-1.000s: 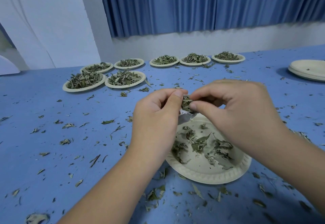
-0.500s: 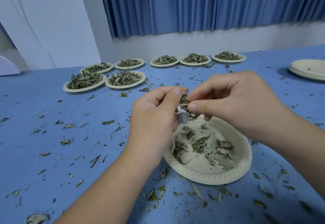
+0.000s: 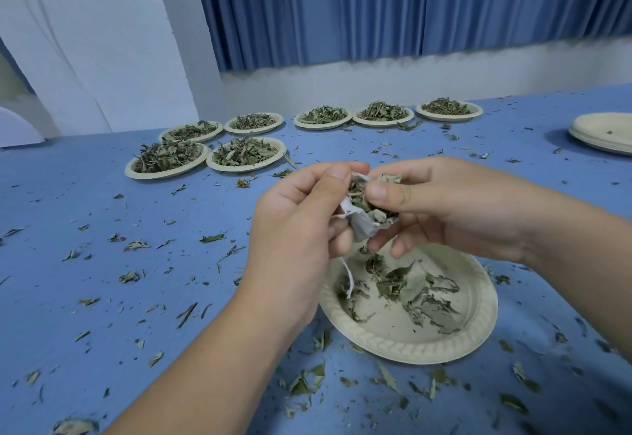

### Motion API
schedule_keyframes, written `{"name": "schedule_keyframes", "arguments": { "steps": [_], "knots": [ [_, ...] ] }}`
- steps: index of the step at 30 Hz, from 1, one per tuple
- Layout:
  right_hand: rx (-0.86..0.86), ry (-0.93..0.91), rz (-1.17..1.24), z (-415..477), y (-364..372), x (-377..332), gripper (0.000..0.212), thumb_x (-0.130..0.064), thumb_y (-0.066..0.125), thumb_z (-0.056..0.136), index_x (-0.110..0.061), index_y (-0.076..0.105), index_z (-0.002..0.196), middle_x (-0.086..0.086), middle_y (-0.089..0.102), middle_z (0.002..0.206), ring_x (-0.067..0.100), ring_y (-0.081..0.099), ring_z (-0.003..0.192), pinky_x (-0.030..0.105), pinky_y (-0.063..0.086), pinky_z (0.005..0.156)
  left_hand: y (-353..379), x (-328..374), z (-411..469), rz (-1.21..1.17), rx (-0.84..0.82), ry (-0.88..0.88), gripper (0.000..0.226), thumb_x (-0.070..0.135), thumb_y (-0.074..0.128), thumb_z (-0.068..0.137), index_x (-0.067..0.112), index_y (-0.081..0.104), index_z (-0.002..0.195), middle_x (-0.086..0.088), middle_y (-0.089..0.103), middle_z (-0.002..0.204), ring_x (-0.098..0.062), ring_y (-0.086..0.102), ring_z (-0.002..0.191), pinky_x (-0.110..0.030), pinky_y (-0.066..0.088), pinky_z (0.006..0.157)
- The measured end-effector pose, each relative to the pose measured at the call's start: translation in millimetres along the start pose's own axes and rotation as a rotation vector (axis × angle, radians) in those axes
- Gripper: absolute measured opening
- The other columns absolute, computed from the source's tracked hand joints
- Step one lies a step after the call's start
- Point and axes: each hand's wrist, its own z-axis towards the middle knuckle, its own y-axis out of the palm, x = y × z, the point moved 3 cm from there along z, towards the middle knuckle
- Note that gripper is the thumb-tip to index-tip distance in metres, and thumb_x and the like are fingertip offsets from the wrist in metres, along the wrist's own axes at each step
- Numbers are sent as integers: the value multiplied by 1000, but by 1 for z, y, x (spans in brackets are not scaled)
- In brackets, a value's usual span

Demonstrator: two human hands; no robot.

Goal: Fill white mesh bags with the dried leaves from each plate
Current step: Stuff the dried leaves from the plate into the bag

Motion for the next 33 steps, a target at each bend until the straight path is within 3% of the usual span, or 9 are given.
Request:
{"name": "schedule_keyframes", "arguments": {
  "steps": [4,7,11,14,19,25,27,30,33],
  "knots": [
    [-8,-6,112,2,1,3,37,-24,75,67,-3,71,97,14,72,88,22,68,72,23,55,61,2,3,-3,88,-26,26,21,15,57,95,15,75,85,12,47,44,-1,37,36,-15,35,39],
    [69,8,57,2,0,1,36,-20,78,62,-3,73,93,10,72,80,18,68,66,22,54,59,2,6,-3,235,-6,115,22,11,58,94,18,75,83,12,59,52,-1,49,39,-10,39,42],
    [290,-2,-205,6,2,-1,15,-10,79,68,-7,73,82,1,66,61,15,63,51,21,54,53,3,7,-5,545,27,243,32,15,59,93,36,72,72,21,60,52,6,50,45,-5,34,47],
    [423,-14,-428,11,5,-4,16,-20,75,64,-13,69,77,4,66,56,19,64,45,35,56,58,4,5,-5,522,45,214,34,14,59,93,33,72,69,20,51,44,4,45,40,-7,31,44],
    [558,-75,-796,19,16,-9,4,-13,64,71,-17,63,73,6,68,62,22,66,52,34,56,60,3,3,-3,457,73,173,31,13,58,94,28,72,71,19,47,40,4,42,36,-6,30,42],
    [405,-132,-465,4,12,-9,18,-23,72,79,-25,69,97,-7,70,93,20,70,59,41,60,58,-4,2,2,370,161,150,29,16,57,96,26,73,74,18,45,40,1,41,36,-10,31,43],
    [347,-178,-417,-4,7,-11,34,-32,75,78,-33,65,110,-12,65,108,18,71,64,30,58,54,-6,2,2,343,181,138,29,17,57,97,24,74,74,18,46,41,0,41,37,-14,31,45],
    [280,-259,-523,-17,3,-16,49,-50,75,65,-46,62,112,-26,62,109,11,71,69,23,58,63,-9,1,2,310,208,109,27,20,58,97,21,75,75,17,49,46,-1,41,39,-25,31,51],
    [309,-376,-717,-21,7,-17,46,-39,82,64,-45,66,107,-23,58,106,5,68,70,24,54,69,-9,2,1,286,214,93,27,21,58,97,22,76,77,17,51,49,-1,38,38,-26,30,51]
  ]
}}
